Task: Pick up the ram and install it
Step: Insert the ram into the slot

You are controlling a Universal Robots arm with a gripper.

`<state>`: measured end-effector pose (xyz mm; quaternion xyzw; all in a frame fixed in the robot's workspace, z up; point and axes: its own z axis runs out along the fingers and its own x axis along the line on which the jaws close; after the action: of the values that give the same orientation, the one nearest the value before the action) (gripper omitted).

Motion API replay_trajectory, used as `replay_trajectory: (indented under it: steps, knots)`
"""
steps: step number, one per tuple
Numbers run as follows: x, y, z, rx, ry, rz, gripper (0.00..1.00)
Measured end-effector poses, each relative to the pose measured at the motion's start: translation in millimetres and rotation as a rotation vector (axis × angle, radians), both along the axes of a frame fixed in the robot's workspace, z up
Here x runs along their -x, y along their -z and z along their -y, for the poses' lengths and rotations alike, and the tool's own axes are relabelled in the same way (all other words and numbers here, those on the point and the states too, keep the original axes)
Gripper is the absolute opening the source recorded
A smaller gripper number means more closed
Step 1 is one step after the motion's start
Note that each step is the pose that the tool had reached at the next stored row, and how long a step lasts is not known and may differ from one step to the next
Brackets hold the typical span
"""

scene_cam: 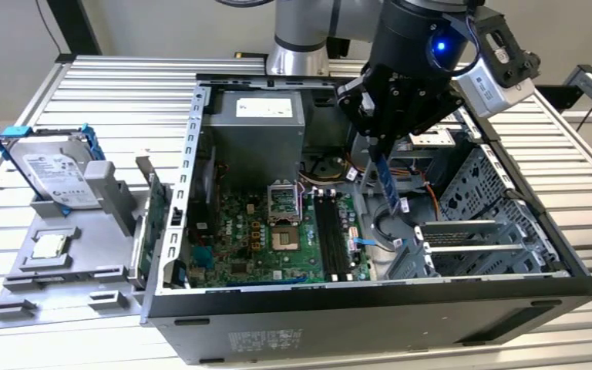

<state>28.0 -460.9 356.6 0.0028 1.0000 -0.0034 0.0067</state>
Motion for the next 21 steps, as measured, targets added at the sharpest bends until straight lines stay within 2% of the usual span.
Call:
replay_trajectory:
  steps: [21]
  knots:
    - [-0.8, 38.3, -0.5, 0.0005, 0.0, 0.0001, 0.0]
